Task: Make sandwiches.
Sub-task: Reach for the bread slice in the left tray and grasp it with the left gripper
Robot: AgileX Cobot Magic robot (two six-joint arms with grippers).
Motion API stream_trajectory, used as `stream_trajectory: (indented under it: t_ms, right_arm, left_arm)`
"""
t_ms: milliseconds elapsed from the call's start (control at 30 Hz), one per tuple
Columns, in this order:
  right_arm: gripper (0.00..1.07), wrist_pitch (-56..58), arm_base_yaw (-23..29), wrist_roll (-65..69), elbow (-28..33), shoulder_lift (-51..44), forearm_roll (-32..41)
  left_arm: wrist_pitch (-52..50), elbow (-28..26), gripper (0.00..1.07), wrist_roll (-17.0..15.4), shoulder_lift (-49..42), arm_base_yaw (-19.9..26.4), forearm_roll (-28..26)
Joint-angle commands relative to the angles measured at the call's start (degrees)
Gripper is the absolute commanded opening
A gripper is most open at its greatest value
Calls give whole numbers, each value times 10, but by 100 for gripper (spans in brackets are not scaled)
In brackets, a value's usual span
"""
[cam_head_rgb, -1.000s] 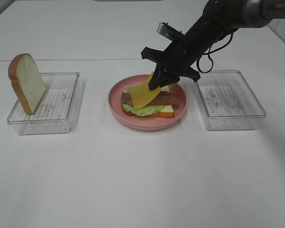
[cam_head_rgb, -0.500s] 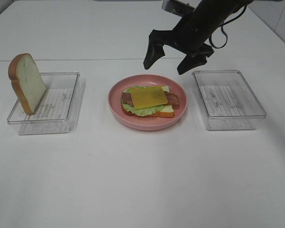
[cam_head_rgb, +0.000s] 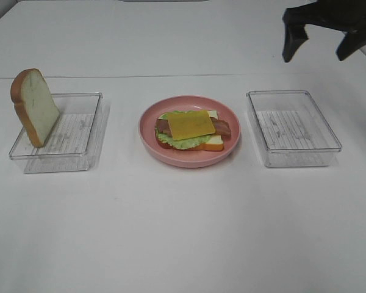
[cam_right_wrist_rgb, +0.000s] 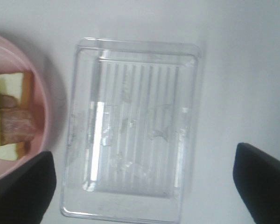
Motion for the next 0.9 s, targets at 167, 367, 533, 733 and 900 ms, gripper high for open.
stream_trajectory:
  t_ms: [167, 367, 533, 733, 900]
  right_arm:
    - [98, 38, -45, -6, 18, -44, -2]
    - [98, 29, -45, -7, 162, -180, -3]
    - [98, -28, -45, -7, 362, -378, -3]
    - [98, -50, -45, -2, 539, -625, 0]
    - [98, -41, -45, 0, 604, -787, 1]
  left_arm:
    - [-7, 3, 102, -3, -12, -1, -4]
    - [-7, 3, 102, -3, -12, -1, -4]
    - [-7, 3, 102, -3, -12, -1, -4]
    - [-7, 3, 102, -3, -12, -1, -6]
    - [-7, 3, 102, -3, -9, -1, -5]
